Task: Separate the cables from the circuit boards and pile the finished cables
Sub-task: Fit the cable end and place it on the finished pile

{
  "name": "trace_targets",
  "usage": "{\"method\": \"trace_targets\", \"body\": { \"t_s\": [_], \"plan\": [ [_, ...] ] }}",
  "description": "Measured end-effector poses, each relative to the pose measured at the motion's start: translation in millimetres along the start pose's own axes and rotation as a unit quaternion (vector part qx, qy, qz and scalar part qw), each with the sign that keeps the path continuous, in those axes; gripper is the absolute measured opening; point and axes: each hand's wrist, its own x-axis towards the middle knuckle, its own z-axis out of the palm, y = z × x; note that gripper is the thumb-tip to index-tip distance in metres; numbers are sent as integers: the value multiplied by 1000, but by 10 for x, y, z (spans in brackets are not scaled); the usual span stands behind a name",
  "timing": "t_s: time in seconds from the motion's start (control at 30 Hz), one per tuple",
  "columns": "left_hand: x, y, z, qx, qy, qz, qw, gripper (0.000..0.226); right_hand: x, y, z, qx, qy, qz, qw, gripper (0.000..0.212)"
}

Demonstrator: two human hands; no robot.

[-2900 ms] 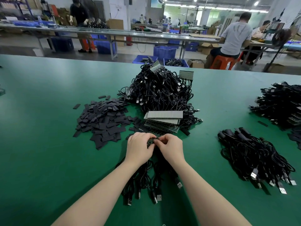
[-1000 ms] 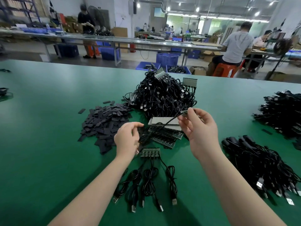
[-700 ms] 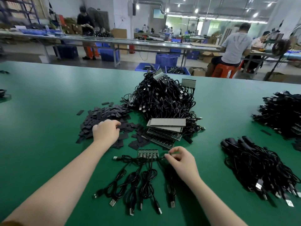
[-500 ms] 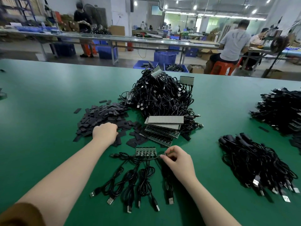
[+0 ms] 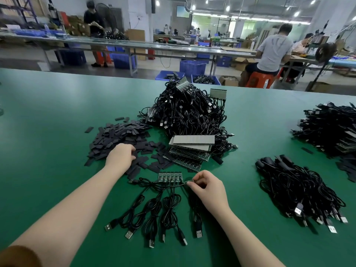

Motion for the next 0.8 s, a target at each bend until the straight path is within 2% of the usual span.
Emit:
{"method": "trace_targets", "body": {
  "t_s": [0.13, 0.27, 0.33, 0.4, 0.57, 0.7, 0.8],
  "plan": [
    [-68, 27, -56, -97, 91, 6, 991, 36, 7, 6, 11, 2, 2, 1, 1000, 22],
    [-309, 308, -140, -184, 189, 71, 962, 21, 21, -2, 9, 10, 0, 7, 1000, 20],
    [-465, 540, -115, -263, 171, 119, 942, 18, 16, -8, -3, 19, -2, 10, 1000, 20],
    [-623, 772, -35, -334, 119, 155, 922, 16, 19, -4, -6, 32, -2, 13, 999, 20],
    [-898, 1171, 290, -388, 4, 188, 902, 33, 18, 27, -3, 58, 8, 10, 998, 19],
    [-1007, 1222, 466, -423, -4, 162, 892, 37, 20, 36, -4, 60, 12, 8, 998, 24],
    [-1023, 1202, 494, -449, 8, 151, 881, 43, 18, 29, 0, 80, 12, 15, 997, 19]
  ]
}}
